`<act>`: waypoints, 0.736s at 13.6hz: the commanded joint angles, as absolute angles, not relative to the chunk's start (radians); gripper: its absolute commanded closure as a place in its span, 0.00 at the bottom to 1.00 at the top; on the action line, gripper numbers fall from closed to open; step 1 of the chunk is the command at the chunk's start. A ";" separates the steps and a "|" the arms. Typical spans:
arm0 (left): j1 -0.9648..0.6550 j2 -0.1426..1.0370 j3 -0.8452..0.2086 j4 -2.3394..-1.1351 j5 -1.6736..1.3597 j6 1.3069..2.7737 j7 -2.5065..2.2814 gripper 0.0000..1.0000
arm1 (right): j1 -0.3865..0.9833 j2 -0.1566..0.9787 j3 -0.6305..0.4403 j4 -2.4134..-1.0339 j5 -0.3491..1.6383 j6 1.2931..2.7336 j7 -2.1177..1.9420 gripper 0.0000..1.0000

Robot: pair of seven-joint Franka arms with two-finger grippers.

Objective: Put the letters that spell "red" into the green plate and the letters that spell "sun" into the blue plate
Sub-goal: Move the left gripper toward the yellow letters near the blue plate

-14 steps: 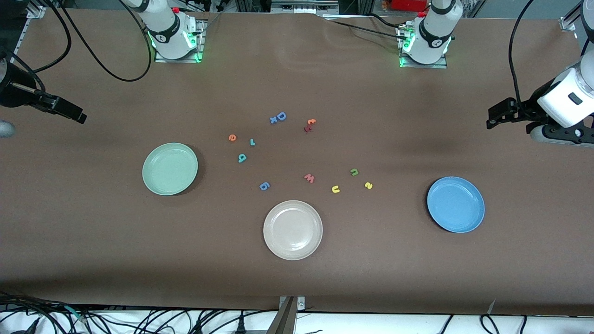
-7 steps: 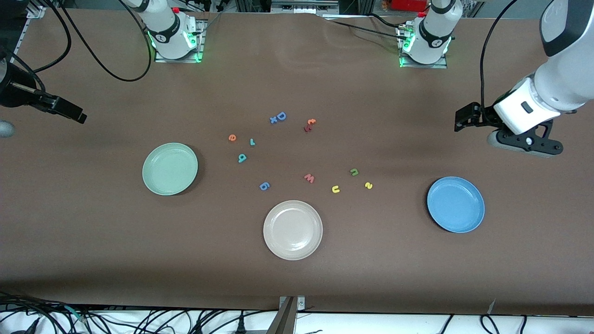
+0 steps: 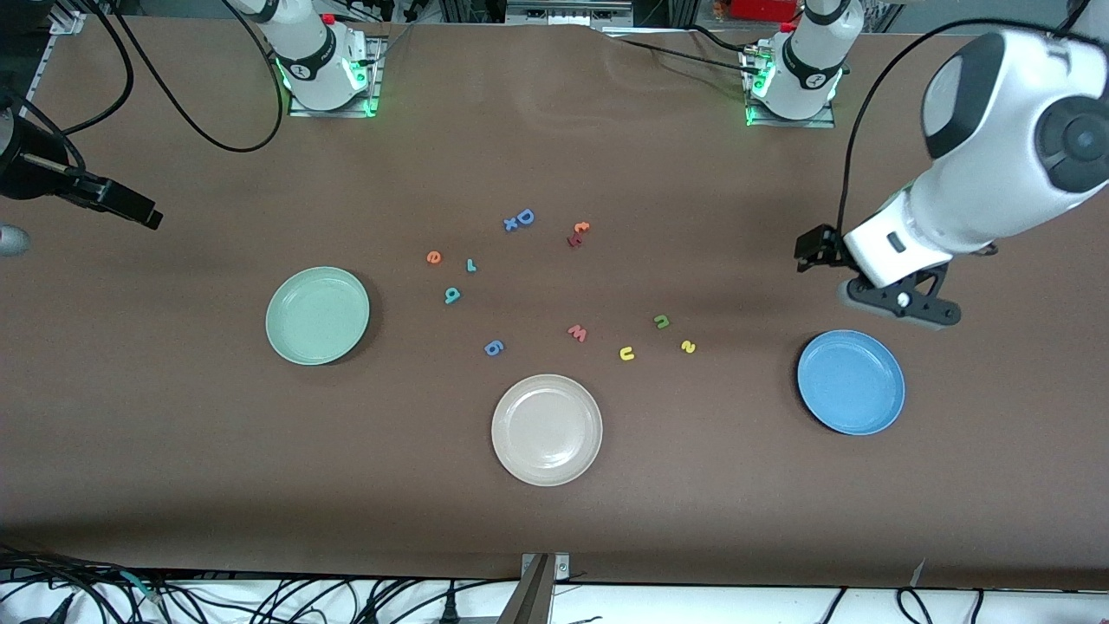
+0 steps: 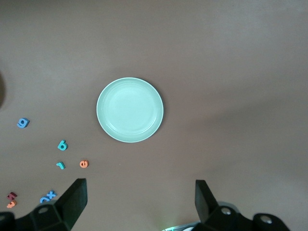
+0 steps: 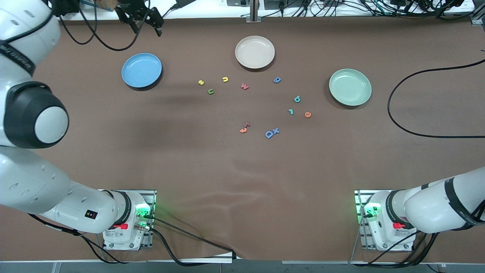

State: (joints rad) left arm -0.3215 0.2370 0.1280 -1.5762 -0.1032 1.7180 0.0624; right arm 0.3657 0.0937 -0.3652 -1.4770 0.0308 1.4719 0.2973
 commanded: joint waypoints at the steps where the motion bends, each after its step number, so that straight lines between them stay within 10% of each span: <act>1: -0.333 0.299 0.120 -1.572 -0.120 1.797 0.067 0.00 | 0.362 0.075 -0.360 -1.480 0.038 1.457 0.301 0.00; 10: -0.362 0.531 0.035 -1.638 -0.118 2.230 0.052 0.00 | 0.419 0.113 -0.301 -1.523 0.052 1.523 0.461 0.01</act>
